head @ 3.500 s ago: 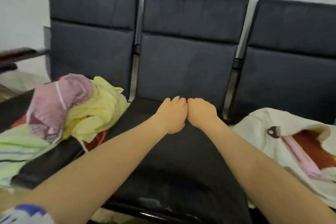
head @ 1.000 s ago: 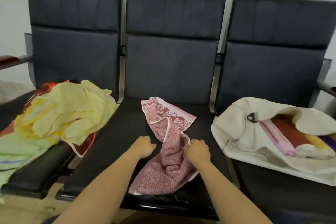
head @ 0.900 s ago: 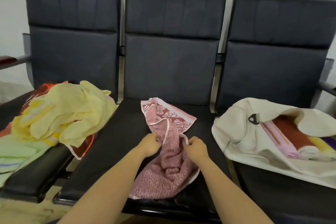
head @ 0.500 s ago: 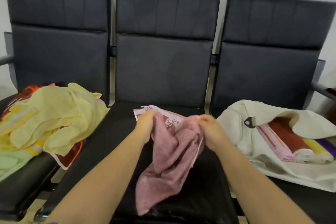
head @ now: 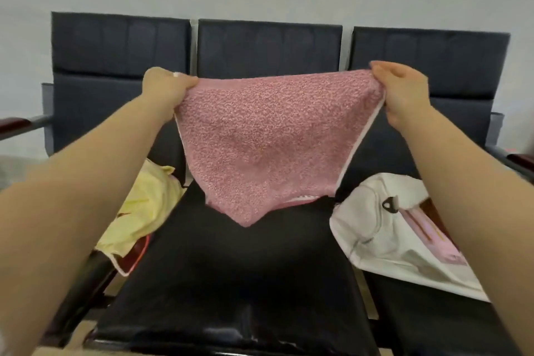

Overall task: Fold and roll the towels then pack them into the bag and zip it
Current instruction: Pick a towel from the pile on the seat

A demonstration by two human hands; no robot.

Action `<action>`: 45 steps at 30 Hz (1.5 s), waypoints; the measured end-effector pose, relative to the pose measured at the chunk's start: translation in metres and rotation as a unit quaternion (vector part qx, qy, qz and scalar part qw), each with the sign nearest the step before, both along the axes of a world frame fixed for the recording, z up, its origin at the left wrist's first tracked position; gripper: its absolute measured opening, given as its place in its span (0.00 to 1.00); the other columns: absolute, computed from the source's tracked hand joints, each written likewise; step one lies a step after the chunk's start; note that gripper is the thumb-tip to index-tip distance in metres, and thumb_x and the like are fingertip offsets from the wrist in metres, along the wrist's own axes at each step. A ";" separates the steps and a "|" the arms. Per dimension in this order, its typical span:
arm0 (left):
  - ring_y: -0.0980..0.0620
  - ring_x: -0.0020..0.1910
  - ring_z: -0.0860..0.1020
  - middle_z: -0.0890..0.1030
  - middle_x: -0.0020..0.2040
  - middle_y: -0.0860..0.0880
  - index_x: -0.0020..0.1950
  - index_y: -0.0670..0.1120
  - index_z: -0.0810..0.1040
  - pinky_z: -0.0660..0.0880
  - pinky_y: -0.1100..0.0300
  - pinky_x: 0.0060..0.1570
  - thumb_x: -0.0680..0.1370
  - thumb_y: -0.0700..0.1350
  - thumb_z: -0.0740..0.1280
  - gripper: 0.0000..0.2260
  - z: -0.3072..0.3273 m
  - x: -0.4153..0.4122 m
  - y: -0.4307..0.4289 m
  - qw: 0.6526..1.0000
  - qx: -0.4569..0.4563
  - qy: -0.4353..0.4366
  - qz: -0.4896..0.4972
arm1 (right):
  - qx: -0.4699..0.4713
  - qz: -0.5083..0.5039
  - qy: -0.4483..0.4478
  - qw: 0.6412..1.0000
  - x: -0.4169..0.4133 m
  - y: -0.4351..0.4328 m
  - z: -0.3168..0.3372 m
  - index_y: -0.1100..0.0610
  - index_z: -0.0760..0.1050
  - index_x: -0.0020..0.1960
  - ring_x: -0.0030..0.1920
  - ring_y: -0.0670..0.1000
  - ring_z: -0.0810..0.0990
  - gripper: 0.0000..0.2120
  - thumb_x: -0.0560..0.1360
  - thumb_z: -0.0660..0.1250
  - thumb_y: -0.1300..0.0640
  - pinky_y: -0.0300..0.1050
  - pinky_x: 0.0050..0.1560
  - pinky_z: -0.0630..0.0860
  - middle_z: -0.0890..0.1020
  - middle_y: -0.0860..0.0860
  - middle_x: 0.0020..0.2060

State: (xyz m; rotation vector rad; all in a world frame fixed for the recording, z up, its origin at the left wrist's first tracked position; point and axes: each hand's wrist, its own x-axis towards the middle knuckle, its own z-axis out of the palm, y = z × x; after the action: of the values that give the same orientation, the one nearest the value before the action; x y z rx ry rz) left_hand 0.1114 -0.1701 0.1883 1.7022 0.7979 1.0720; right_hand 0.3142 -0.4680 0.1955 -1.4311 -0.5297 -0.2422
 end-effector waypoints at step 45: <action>0.47 0.33 0.75 0.74 0.34 0.42 0.42 0.39 0.73 0.75 0.56 0.37 0.76 0.32 0.60 0.06 -0.003 0.021 -0.068 0.944 -0.245 -0.020 -0.222 | -0.255 -0.101 0.005 0.962 -0.055 0.078 -0.010 0.64 0.80 0.49 0.48 0.53 0.80 0.12 0.74 0.70 0.55 0.38 0.40 0.70 0.81 0.55 0.43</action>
State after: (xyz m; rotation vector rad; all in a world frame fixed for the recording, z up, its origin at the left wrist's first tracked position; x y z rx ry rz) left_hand 0.1322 -0.2383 0.1850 1.3360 0.5555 0.5374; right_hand 0.2596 -0.3905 0.1851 -1.9921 -0.4553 -0.2719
